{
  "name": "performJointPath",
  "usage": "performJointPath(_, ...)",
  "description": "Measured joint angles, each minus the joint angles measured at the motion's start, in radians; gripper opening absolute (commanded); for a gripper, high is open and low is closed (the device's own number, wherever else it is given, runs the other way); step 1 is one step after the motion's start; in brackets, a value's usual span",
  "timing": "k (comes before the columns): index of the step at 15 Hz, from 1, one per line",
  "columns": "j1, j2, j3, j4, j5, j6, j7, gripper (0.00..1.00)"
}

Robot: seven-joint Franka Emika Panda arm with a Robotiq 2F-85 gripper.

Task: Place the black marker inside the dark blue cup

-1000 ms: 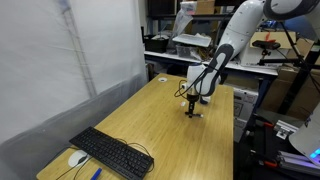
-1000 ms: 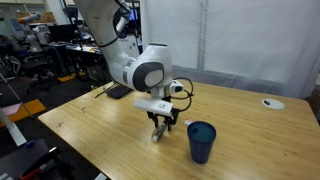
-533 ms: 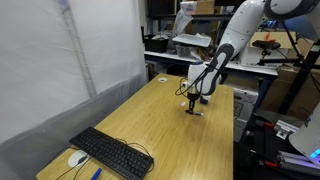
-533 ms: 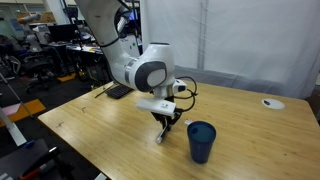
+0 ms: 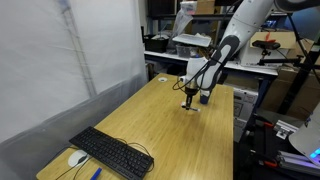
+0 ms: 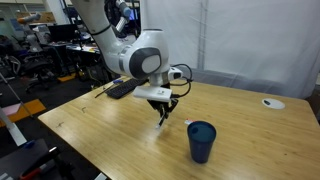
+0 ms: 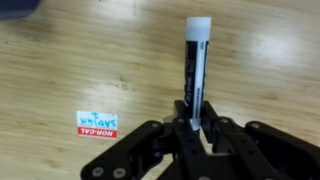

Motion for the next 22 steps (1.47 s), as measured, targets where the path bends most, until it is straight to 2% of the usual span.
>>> performJointPath(7,-0.027,-0.265,-0.02,-0.122,0.004,0.029,0.0,0.05)
performJointPath(10,-0.06,-0.342,-0.026,-0.191,0.024,0.132,-0.013,0.05)
performJointPath(13,-0.128,-0.381,-0.004,-0.265,0.1,0.271,-0.085,0.05)
performJointPath(15,-0.209,-0.385,0.059,-0.299,0.166,0.345,-0.149,0.05)
performJointPath(17,-0.32,-0.38,0.161,-0.313,0.192,0.4,-0.186,0.05)
performJointPath(20,-0.529,-0.34,0.351,-0.311,0.165,0.487,-0.195,0.05)
performJointPath(22,-0.675,-0.291,0.448,-0.308,0.099,0.533,-0.189,0.05)
